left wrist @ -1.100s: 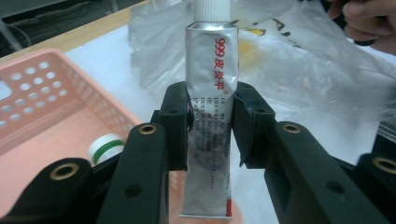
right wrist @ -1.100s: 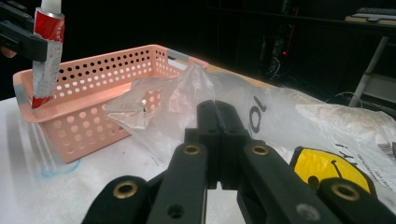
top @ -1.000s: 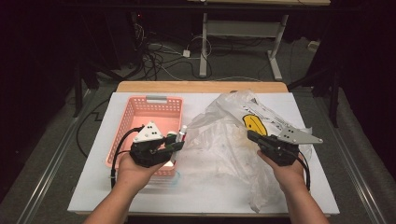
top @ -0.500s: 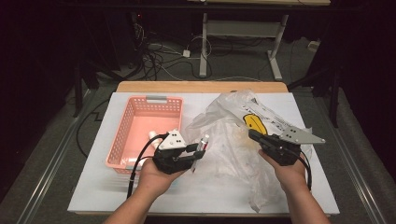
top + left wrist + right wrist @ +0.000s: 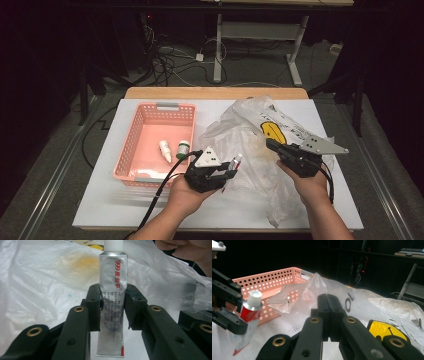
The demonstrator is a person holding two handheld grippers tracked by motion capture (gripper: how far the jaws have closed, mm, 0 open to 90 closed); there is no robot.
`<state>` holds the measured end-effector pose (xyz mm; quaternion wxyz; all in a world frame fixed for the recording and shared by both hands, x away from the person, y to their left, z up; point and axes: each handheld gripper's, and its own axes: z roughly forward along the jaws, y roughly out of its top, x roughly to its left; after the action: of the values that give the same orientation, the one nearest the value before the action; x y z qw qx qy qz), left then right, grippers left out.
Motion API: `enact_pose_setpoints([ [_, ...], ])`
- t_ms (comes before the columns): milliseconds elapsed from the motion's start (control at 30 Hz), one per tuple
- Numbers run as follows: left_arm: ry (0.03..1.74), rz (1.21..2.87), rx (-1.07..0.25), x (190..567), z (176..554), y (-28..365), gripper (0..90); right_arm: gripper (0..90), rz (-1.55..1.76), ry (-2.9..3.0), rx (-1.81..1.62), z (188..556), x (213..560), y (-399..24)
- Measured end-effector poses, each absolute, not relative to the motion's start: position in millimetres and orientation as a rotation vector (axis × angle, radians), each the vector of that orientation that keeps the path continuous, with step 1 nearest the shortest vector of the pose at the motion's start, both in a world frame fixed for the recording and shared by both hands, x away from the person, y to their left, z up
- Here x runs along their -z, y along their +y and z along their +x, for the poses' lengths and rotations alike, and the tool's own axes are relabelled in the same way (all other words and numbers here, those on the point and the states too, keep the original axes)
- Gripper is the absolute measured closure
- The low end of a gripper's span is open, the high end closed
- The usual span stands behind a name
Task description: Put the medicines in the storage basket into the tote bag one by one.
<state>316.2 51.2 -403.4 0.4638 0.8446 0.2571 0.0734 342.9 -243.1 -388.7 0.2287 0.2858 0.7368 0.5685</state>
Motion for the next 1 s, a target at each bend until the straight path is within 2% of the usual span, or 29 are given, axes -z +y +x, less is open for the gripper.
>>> enact_pose_setpoints([
  [1000, 0.686, 2.093, -0.278, 426, 366, -15, 66.9, 90.0, 0.787, 1.987, -1.59, 346, 383, -248],
])
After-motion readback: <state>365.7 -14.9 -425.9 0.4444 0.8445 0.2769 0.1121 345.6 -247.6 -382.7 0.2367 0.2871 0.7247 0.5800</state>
